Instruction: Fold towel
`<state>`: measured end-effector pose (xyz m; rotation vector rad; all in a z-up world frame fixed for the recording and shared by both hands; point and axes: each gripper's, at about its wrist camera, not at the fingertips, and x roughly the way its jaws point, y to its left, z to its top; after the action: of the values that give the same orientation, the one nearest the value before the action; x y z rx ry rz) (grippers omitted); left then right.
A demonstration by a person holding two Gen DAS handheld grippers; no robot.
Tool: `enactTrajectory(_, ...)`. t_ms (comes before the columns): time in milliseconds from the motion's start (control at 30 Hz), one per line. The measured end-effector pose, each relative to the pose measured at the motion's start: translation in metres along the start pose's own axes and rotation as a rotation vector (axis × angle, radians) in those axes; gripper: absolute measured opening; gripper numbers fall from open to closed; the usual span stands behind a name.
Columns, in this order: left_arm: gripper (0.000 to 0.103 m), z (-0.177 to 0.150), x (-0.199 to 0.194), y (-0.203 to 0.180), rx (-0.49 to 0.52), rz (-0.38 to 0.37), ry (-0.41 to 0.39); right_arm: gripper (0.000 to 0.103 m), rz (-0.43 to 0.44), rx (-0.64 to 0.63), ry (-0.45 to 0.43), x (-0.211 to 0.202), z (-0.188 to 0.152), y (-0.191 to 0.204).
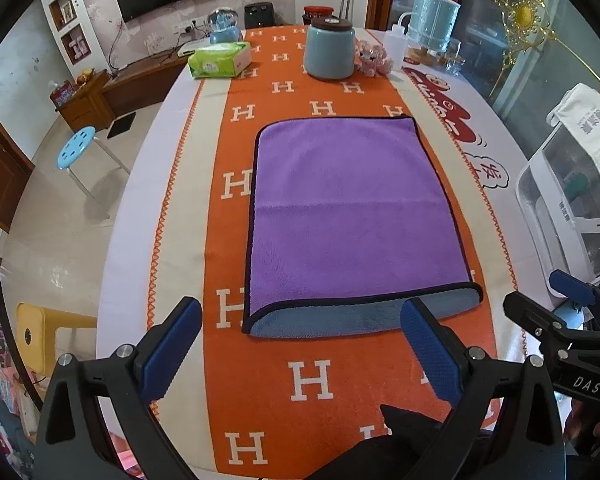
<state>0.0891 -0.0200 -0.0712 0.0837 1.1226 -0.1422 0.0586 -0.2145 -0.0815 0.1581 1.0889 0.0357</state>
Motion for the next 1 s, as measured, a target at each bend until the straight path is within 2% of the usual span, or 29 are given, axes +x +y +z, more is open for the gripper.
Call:
enactTrajectory(300, 0.099, 0.002, 0.038, 0.017, 0.032, -0.024, 0.039, 0.093, 0.031, -0.059, 0.019, 0.031, -0.004, -0.014)
enactTrajectory(467, 0.099, 0.0, 0.061, 0.022, 0.068, -0.022, 0.056, 0.093, 0.059, -0.048, 0.044, 0.049, -0.008, -0.024)
enactTrajectory(700, 0.099, -0.004, 0.086, 0.03, 0.089, -0.065, 0.059, 0.092, 0.074, -0.066, 0.045, 0.068, -0.011, -0.034)
enactTrajectory(833, 0.099, -0.002, 0.096, 0.033, 0.105, -0.092, 0.047, 0.089, 0.097, -0.068, 0.047, 0.076, -0.013, -0.039)
enactTrajectory(1000, 0.099, -0.005, 0.115, 0.036, 0.137, -0.094, 0.07, 0.086, 0.104, -0.055, 0.066, 0.086, -0.017, -0.045)
